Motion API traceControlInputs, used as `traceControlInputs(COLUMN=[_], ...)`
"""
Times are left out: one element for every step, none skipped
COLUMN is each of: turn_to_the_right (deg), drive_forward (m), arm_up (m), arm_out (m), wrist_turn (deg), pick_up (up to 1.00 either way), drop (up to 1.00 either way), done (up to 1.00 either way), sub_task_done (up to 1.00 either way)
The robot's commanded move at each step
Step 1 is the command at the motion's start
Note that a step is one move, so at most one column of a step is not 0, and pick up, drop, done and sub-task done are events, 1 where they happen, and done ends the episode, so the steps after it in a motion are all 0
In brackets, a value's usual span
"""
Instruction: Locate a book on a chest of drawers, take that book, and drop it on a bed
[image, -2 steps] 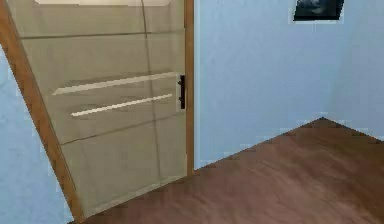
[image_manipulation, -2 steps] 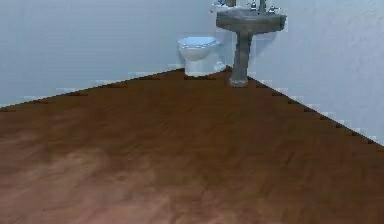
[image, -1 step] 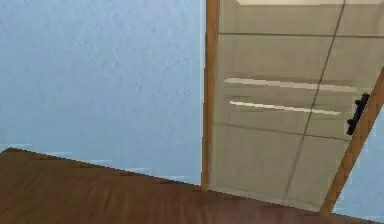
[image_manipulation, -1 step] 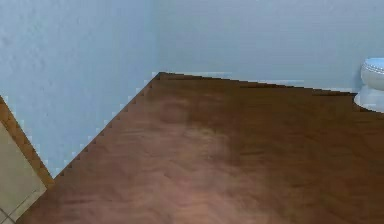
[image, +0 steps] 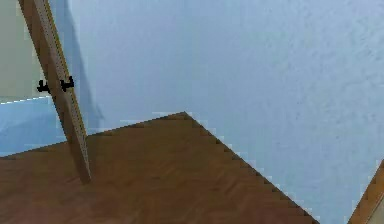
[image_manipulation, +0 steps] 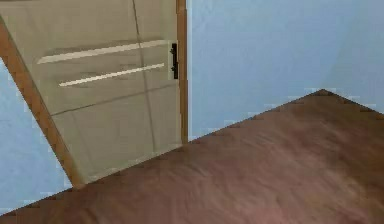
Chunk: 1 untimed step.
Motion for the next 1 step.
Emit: traceControlInputs(turn_to_the_right=[-45.0], drive_forward=[0.0], arm_up=[0.0], arm_out=[0.0], wrist_turn=[0.0], pick_up=[0.0], drop=[0.0], done=[0.0], sub_task_done=[0.0])
